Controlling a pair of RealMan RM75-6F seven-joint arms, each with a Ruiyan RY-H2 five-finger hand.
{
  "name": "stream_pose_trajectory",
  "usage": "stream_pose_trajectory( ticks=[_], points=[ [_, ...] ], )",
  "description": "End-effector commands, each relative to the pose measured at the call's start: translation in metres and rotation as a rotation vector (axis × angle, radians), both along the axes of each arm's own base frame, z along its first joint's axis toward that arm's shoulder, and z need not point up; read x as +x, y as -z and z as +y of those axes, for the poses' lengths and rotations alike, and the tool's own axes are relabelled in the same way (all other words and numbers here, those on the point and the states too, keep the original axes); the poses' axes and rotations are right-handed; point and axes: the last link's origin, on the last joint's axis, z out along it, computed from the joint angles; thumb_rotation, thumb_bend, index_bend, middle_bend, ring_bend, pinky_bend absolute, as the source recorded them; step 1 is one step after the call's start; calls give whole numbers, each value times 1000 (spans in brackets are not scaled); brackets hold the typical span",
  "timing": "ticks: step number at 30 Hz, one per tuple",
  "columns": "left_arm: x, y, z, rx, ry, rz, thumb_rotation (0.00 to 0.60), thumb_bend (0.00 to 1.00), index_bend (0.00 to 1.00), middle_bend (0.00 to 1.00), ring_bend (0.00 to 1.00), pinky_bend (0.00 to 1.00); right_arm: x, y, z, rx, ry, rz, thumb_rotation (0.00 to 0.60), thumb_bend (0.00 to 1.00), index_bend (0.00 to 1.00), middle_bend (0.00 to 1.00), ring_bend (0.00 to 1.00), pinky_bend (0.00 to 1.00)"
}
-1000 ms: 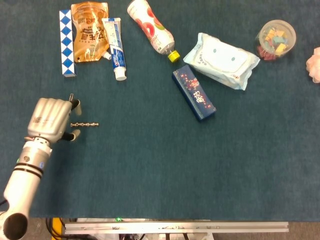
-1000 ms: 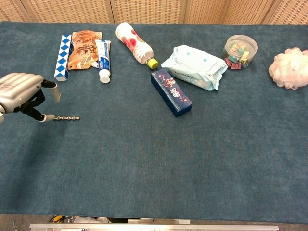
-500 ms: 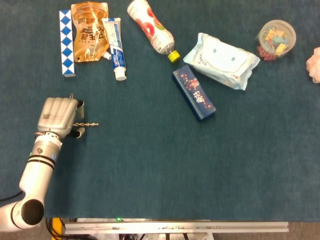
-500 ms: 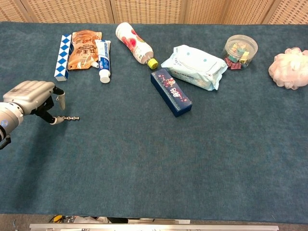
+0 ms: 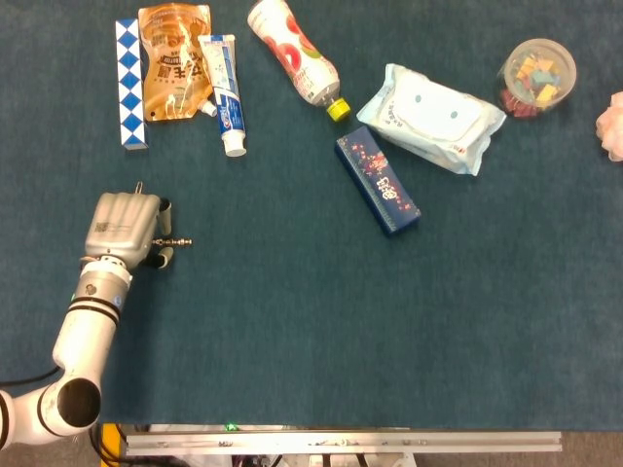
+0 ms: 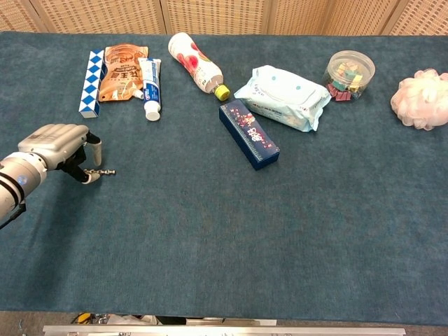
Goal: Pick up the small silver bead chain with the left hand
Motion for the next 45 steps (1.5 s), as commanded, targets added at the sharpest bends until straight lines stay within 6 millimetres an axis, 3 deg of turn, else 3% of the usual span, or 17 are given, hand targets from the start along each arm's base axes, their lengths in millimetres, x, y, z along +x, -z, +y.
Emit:
stream_pose_trajectory(
  ticks=[1,45],
  points=[
    [1,2,1,-7,0,11,600,256,502,972,934,1000,-1,0,0,-1,2,-2,600,198,503,533,465,453],
    [10,16,5,-23,-37,12,600,318,557,976,938,1000,-12,-8,9,-28,38,-14,600,197,503,533,465,453]
  ],
)
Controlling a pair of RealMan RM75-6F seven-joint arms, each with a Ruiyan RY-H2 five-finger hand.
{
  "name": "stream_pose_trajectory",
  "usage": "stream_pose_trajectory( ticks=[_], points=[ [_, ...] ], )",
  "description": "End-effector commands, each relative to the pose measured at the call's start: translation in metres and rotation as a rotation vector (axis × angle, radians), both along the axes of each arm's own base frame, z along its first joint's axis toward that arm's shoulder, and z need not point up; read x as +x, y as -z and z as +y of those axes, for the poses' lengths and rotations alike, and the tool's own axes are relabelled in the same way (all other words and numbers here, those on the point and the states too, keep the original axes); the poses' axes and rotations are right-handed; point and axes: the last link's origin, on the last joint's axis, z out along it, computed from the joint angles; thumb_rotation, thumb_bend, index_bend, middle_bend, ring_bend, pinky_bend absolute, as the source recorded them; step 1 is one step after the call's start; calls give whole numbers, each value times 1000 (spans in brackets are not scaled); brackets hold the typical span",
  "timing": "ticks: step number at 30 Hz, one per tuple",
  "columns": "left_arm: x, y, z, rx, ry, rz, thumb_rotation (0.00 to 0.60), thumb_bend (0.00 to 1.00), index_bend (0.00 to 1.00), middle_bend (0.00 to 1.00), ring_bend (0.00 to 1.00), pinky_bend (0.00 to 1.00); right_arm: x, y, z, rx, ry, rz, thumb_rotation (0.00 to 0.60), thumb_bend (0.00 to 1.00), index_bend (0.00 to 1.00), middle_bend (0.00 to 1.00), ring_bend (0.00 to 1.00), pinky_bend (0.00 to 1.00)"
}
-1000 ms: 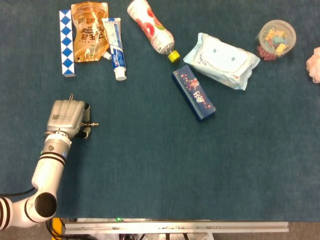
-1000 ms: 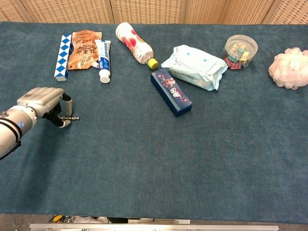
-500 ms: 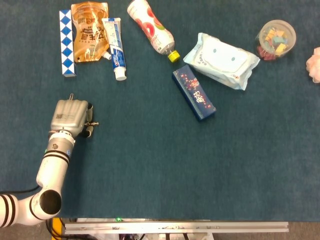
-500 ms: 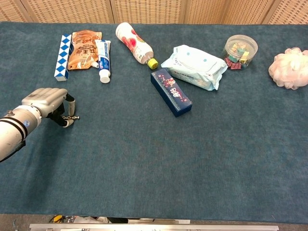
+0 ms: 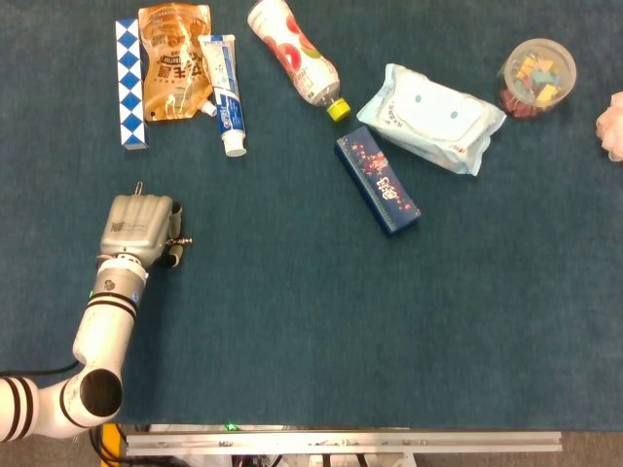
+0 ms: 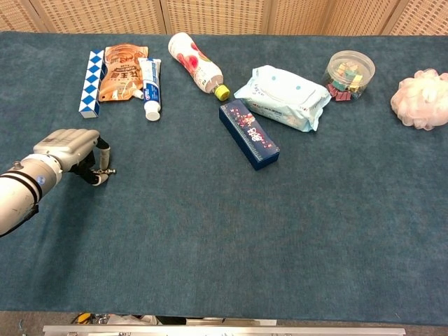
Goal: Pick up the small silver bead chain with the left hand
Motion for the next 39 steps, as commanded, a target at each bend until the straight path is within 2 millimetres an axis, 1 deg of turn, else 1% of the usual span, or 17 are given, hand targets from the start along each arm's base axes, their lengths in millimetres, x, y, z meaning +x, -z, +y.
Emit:
stream_pose_trajectory(
  ticks=[1,7,12,18,22,26,30,34,39],
  points=[
    [0,-1,0,4,3,-4,600,319,562,976,938,1000,0,0,0,-1,0,0,600,197,503,533,465,453],
    [0,-3,1,22,11,-22,600,339,597,986,942,1000,2,-1,2,-7,-7,-2,600,198,502,533,465,453],
    [0,-7,1,38,12,-41,600,343,604,987,942,1000,2,-2,3,-12,-8,-4,600,198,503,533,466,453],
    [5,-28,7,85,11,-103,600,345,606,987,943,1000,3,-3,5,-16,-11,-5,600,197,503,533,466,453],
    [12,-48,13,122,-4,-199,600,345,606,987,943,1000,3,-2,5,-14,-12,-7,600,198,502,533,466,453],
    [17,-59,21,152,-29,-306,600,345,603,987,943,1000,3,-1,5,-12,-12,-9,600,197,503,533,466,453],
    [17,-59,29,174,-48,-369,600,345,600,987,943,1000,3,-1,5,-14,-11,-12,600,198,503,533,466,453],
    [16,-52,37,184,-95,-443,600,345,599,987,943,1000,2,-2,7,-18,-8,-9,600,198,503,533,466,453],
    [9,-42,48,203,-133,-478,600,345,600,987,943,1000,1,-4,9,-24,-1,-8,600,198,503,533,466,453]
  ],
)
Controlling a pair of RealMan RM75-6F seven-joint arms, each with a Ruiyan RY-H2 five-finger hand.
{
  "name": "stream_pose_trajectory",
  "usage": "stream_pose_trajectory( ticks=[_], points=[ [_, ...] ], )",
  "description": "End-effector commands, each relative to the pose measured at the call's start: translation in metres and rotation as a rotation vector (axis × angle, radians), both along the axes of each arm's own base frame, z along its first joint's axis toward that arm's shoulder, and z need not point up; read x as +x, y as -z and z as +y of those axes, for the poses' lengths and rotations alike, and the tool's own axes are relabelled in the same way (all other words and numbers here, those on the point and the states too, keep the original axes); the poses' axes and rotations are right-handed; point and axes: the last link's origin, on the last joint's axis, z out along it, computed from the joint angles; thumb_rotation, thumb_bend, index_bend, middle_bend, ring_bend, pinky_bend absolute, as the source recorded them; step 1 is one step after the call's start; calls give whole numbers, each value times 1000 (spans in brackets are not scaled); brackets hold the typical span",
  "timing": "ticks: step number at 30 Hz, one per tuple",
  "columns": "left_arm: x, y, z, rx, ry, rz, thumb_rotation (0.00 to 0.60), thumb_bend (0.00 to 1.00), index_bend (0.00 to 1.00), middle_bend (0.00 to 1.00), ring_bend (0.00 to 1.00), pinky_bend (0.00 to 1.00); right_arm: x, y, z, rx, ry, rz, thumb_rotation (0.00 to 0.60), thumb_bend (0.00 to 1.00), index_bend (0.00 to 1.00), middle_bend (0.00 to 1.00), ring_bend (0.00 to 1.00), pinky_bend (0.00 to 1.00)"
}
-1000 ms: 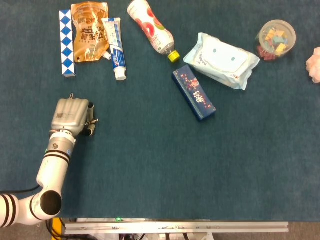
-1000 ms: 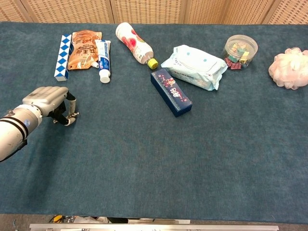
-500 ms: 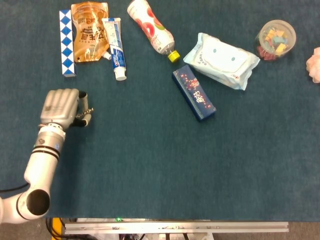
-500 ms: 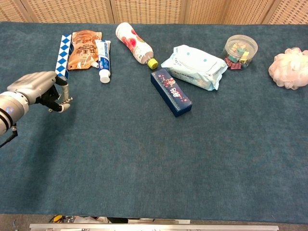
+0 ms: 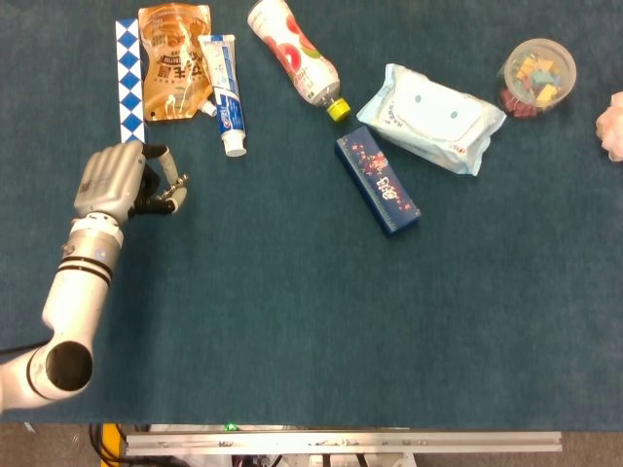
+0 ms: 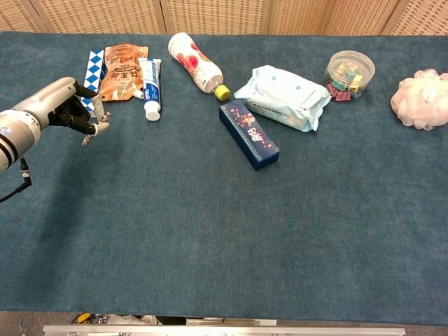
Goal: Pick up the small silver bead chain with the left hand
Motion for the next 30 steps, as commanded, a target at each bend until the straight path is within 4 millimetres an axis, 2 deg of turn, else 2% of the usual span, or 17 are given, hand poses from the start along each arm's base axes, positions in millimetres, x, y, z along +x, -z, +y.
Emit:
stream_pose_trajectory(
  ticks=[1,9,16,30],
  points=[
    [-4,9,9,8,-27,-29,600,346,601,987,943,1000,0,0,1,-1,4,1,600,198,503,533,466,453],
    [-18,17,18,40,-76,-60,600,345,602,986,943,1000,0,-1,2,-3,8,3,600,197,503,533,466,453],
    [-39,22,21,60,-146,-119,600,345,603,986,943,1000,1,0,1,-1,7,5,600,198,502,533,466,453],
    [-51,28,25,91,-156,-138,600,346,608,986,943,1000,4,1,2,0,10,9,600,197,502,533,466,453]
  ],
)
